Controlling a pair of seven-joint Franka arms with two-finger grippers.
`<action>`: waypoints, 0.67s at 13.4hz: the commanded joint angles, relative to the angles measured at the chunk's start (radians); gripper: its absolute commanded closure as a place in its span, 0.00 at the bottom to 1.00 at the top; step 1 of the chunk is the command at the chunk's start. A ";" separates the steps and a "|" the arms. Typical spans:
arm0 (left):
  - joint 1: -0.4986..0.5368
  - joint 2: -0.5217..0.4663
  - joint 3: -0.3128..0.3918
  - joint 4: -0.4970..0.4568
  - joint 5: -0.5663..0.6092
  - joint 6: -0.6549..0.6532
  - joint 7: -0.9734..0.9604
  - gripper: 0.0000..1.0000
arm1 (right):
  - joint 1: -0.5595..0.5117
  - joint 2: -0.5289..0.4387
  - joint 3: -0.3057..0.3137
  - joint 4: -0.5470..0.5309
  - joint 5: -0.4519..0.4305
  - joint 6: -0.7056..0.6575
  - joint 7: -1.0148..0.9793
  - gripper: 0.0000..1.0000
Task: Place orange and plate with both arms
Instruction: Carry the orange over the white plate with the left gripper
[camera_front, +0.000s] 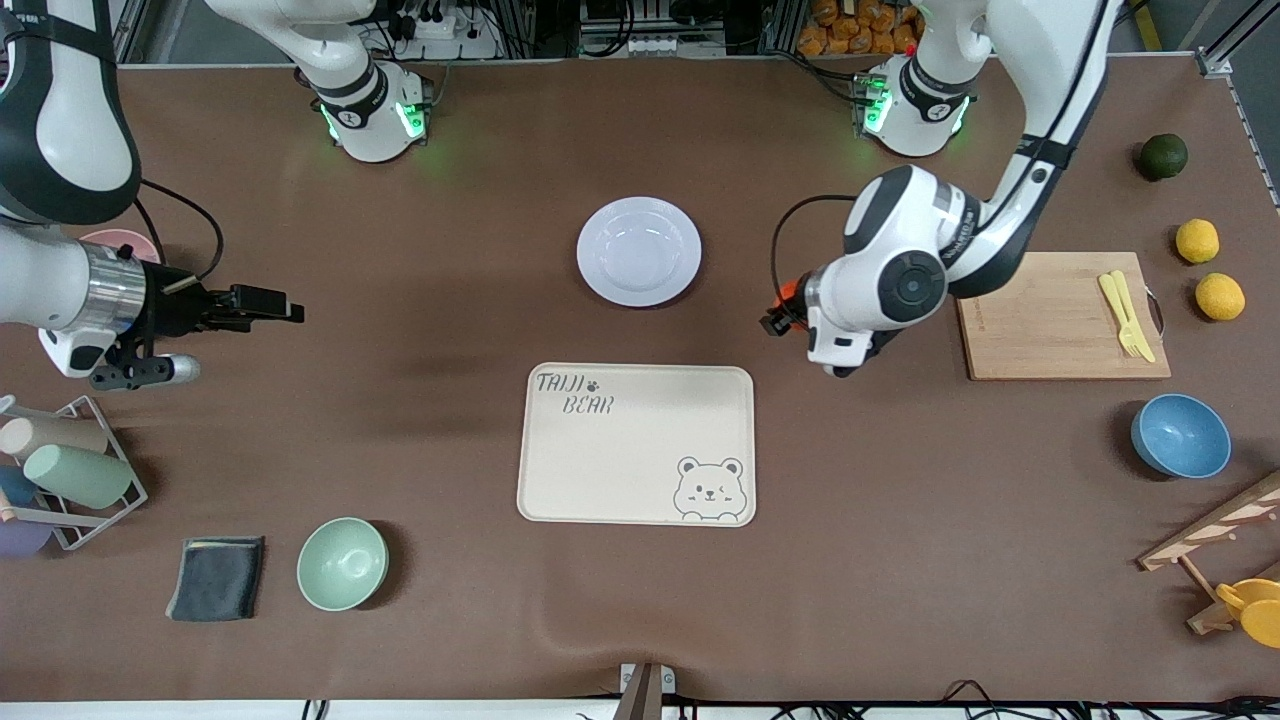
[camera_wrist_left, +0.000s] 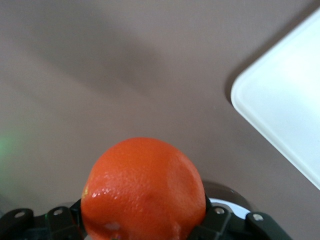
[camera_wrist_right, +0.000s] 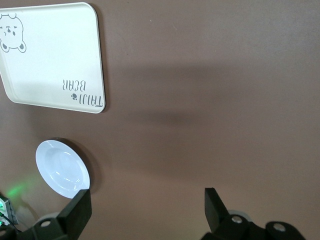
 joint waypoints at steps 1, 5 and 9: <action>-0.104 0.057 0.008 0.056 -0.027 0.028 -0.135 1.00 | -0.007 -0.002 0.005 0.003 0.021 -0.009 -0.014 0.00; -0.267 0.154 0.008 0.115 -0.024 0.129 -0.372 1.00 | -0.008 -0.002 0.005 0.003 0.021 -0.011 -0.014 0.00; -0.372 0.235 0.008 0.118 -0.018 0.257 -0.507 1.00 | -0.008 -0.002 0.005 0.003 0.021 -0.011 -0.014 0.00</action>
